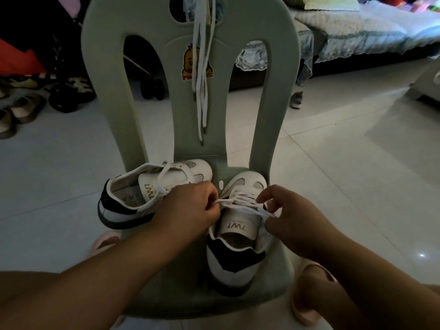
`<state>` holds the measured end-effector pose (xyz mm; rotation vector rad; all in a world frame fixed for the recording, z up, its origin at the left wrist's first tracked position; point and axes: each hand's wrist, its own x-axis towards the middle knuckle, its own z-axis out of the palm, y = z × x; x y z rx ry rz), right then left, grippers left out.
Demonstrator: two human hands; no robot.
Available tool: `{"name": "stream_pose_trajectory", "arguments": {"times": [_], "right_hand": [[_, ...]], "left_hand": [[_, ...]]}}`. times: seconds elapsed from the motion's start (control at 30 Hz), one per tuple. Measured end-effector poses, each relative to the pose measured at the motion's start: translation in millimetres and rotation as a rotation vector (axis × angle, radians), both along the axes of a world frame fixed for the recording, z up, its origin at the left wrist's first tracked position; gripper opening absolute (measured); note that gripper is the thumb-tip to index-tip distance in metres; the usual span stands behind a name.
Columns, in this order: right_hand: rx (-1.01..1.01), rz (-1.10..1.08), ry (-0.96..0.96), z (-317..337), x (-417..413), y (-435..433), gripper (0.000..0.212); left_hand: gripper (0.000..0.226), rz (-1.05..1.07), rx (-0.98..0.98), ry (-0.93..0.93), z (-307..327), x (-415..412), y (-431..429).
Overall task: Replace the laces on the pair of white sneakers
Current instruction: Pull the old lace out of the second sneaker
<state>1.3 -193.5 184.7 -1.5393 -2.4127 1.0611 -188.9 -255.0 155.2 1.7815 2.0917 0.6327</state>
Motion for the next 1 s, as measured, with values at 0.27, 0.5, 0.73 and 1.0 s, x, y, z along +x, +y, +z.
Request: {"name": "stream_pose_trajectory", "arguments": {"times": [0.27,0.5,0.73,1.0], "right_hand": [[0.259,0.131,-0.012,-8.6,-17.1,-0.2,0.022],[0.285,0.322,-0.029,5.0,-26.1,21.5,0.025],[0.099,0.457,-0.105,15.5,-24.0,31.1,0.02],[0.072,0.516,-0.132,18.7,-26.9,28.9,0.023]], "left_hand": [[0.008,-0.099,0.196,0.002,-8.7,5.3,-6.8],[0.029,-0.354,0.424,0.203,-18.8,0.7,-6.8],[0.014,-0.562,0.675,0.255,-25.7,-9.0,-5.8],[0.014,-0.521,0.631,0.242,-25.1,-9.0,-3.3]]}}
